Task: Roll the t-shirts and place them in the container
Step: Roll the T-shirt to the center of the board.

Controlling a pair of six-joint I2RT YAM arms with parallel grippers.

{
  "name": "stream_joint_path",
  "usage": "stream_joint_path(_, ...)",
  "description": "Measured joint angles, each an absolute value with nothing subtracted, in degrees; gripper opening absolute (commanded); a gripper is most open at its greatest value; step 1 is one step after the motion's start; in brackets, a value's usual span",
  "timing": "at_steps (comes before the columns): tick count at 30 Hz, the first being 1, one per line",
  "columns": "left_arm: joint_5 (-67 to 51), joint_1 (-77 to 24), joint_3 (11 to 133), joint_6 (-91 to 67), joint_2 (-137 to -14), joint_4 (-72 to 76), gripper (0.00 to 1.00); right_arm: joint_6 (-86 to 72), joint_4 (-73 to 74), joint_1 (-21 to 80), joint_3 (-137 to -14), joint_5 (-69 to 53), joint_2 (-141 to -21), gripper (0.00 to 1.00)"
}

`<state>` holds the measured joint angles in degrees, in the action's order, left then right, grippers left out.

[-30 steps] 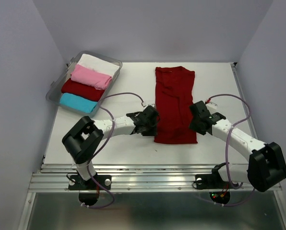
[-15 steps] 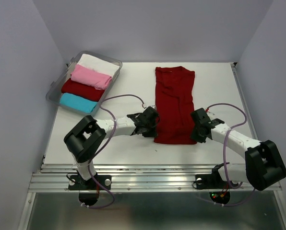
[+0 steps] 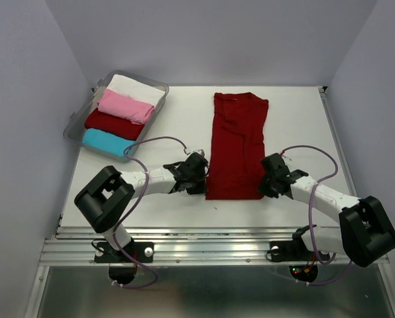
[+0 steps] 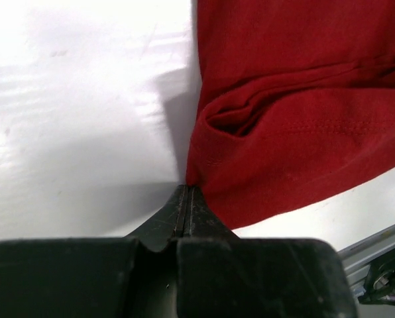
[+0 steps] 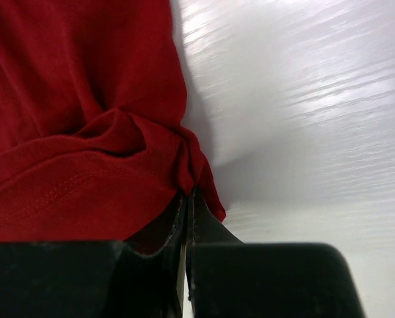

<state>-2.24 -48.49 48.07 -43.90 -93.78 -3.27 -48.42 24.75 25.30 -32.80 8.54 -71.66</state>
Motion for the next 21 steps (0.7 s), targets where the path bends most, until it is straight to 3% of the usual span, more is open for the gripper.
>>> stream_joint_path(12, -1.6, -48.4, 36.7, -47.3, -82.7, -3.4, 0.0, -56.0, 22.3, 30.9, -27.2, 6.3, -65.2, 0.01)
stream_joint_path(21, -1.8, -48.4, 37.3, -47.2, -83.0, -3.9, 0.0, -58.4, 33.0, 31.9, -25.3, 5.7, -56.1, 0.01)
